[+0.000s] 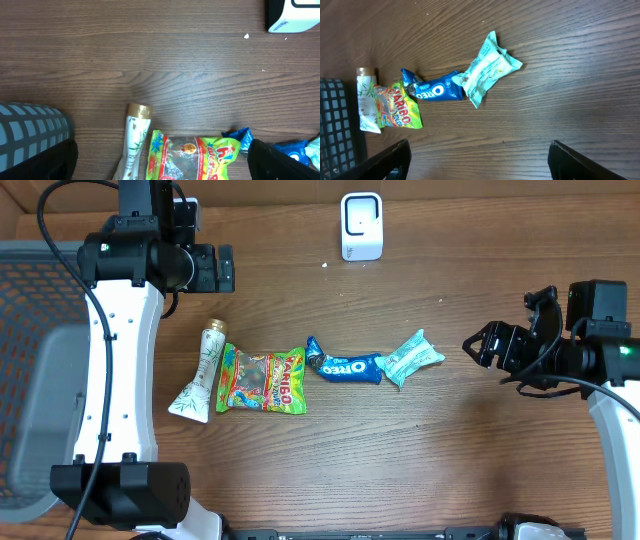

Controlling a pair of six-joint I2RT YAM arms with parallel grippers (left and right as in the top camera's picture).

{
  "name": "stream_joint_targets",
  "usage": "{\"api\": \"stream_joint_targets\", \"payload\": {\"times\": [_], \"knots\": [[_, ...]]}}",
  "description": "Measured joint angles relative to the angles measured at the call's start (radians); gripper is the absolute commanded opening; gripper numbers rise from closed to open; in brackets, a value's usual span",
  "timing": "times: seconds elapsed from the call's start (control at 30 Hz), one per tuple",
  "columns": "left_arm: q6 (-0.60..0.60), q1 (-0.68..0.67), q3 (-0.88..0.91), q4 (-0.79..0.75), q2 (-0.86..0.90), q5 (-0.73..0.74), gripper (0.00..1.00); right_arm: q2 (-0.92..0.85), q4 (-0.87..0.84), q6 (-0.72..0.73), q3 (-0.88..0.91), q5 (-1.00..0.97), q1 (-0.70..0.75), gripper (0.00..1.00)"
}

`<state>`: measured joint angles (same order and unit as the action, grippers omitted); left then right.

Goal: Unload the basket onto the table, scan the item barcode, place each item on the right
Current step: 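Move the right gripper from rest toward the green wipes pack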

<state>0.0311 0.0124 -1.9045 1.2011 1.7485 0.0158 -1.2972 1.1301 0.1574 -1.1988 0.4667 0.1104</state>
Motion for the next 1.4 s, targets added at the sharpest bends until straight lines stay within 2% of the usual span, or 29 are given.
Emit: {"api": "stream_joint_targets", "payload": {"times": [1.4], "knots": [[0.000, 0.000, 0.000, 0.000, 0.000, 0.000, 1.00, 0.000, -0.016, 0.000, 0.000, 0.000, 0.000, 0.89]]}}
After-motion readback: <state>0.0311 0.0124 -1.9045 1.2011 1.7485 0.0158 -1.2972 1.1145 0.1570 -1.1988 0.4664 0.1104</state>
